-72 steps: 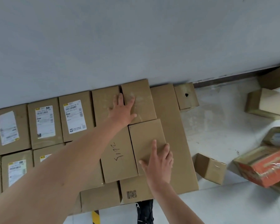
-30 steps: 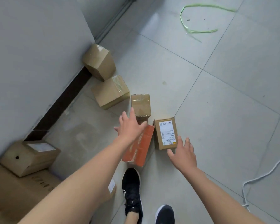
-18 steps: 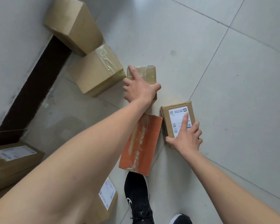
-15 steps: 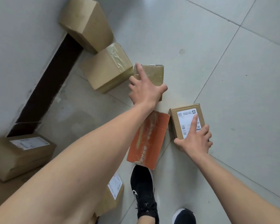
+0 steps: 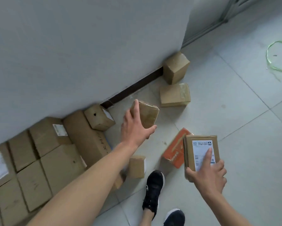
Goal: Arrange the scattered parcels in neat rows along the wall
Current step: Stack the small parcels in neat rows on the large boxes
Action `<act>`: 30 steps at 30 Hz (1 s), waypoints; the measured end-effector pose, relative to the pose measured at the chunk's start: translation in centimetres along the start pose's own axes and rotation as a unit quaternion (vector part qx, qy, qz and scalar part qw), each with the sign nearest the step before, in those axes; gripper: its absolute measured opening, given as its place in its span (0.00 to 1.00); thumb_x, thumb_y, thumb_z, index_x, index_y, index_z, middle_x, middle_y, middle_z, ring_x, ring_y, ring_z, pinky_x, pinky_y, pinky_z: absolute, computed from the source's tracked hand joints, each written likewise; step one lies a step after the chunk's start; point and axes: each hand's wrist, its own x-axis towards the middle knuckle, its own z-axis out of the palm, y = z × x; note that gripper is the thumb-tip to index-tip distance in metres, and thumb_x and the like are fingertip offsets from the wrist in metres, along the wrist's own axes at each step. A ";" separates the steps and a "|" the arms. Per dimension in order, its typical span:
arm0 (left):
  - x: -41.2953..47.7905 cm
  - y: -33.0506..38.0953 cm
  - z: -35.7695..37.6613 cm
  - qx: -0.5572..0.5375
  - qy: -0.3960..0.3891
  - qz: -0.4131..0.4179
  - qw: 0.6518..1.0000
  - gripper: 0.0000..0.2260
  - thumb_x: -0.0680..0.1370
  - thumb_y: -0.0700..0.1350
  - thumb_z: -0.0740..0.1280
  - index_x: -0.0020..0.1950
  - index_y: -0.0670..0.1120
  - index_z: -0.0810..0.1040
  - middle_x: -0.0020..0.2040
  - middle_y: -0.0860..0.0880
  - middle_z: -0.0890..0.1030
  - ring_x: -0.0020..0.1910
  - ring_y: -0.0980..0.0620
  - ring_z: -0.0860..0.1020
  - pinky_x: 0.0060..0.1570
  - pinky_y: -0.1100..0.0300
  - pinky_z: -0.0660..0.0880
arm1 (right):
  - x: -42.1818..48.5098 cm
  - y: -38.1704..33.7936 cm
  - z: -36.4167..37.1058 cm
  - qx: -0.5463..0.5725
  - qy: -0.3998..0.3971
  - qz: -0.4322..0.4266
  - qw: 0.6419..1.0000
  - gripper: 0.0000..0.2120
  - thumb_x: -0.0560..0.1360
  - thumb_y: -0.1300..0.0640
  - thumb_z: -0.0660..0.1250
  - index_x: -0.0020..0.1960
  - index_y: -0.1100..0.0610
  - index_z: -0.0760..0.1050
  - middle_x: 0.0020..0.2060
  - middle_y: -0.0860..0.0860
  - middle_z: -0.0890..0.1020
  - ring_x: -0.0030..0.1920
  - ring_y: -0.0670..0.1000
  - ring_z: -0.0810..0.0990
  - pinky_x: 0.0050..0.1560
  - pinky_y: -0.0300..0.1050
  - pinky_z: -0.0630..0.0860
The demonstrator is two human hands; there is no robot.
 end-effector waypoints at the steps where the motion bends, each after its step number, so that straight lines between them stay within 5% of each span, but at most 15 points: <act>1: -0.9 -1.8 -2.3 0.011 0.007 -0.010 1.000 0.54 0.67 0.67 0.72 0.78 0.58 0.37 0.72 0.40 0.61 0.68 0.40 0.65 0.63 0.45 0.69 | -1.6 -2.0 -0.5 -0.003 -0.002 -0.024 1.000 0.57 0.62 0.33 0.71 0.76 0.48 0.39 0.66 0.65 0.58 0.62 0.65 0.65 0.60 0.61 0.69; 10: -3.8 -20.5 -13.7 0.127 0.050 -0.027 0.990 0.53 0.67 0.68 0.71 0.77 0.58 0.36 0.75 0.38 0.59 0.72 0.36 0.63 0.65 0.39 0.69 | -15.5 -20.6 6.9 -0.058 -0.059 -0.228 0.970 0.56 0.63 0.28 0.65 0.77 0.47 0.37 0.69 0.63 0.60 0.65 0.63 0.66 0.59 0.55 0.70; 16: -1.1 -30.7 -12.6 0.245 0.052 0.070 0.965 0.53 0.68 0.66 0.72 0.79 0.51 0.41 0.73 0.34 0.61 0.70 0.34 0.64 0.66 0.38 0.66 | -20.1 -29.5 16.2 -0.058 -0.080 -0.250 0.963 0.57 0.64 0.27 0.64 0.76 0.47 0.33 0.71 0.63 0.56 0.67 0.63 0.63 0.61 0.56 0.69; 23: 1.7 -35.9 -8.4 0.373 0.001 0.129 0.919 0.58 0.70 0.59 0.75 0.78 0.49 0.31 0.75 0.36 0.53 0.73 0.36 0.58 0.67 0.34 0.62 | -20.0 -34.9 22.5 -0.098 -0.040 -0.276 0.955 0.51 0.70 0.31 0.65 0.78 0.47 0.38 0.71 0.61 0.56 0.67 0.61 0.63 0.61 0.54 0.66; 26: 1.6 -36.5 -7.0 0.356 0.003 0.131 0.925 0.54 0.71 0.58 0.74 0.79 0.48 0.35 0.74 0.37 0.55 0.71 0.37 0.61 0.63 0.38 0.67 | -19.2 -35.4 23.6 -0.100 -0.025 -0.277 0.955 0.44 0.75 0.34 0.62 0.79 0.48 0.41 0.70 0.59 0.60 0.66 0.59 0.64 0.62 0.51 0.67; 30: 0.8 -38.4 -6.9 0.338 -0.066 0.055 0.937 0.43 0.70 0.48 0.75 0.76 0.44 0.52 0.69 0.39 0.64 0.60 0.42 0.71 0.51 0.48 0.71 | -19.0 -36.5 23.8 -0.103 -0.024 -0.292 0.950 0.44 0.74 0.35 0.64 0.80 0.47 0.43 0.70 0.60 0.61 0.65 0.59 0.65 0.62 0.51 0.67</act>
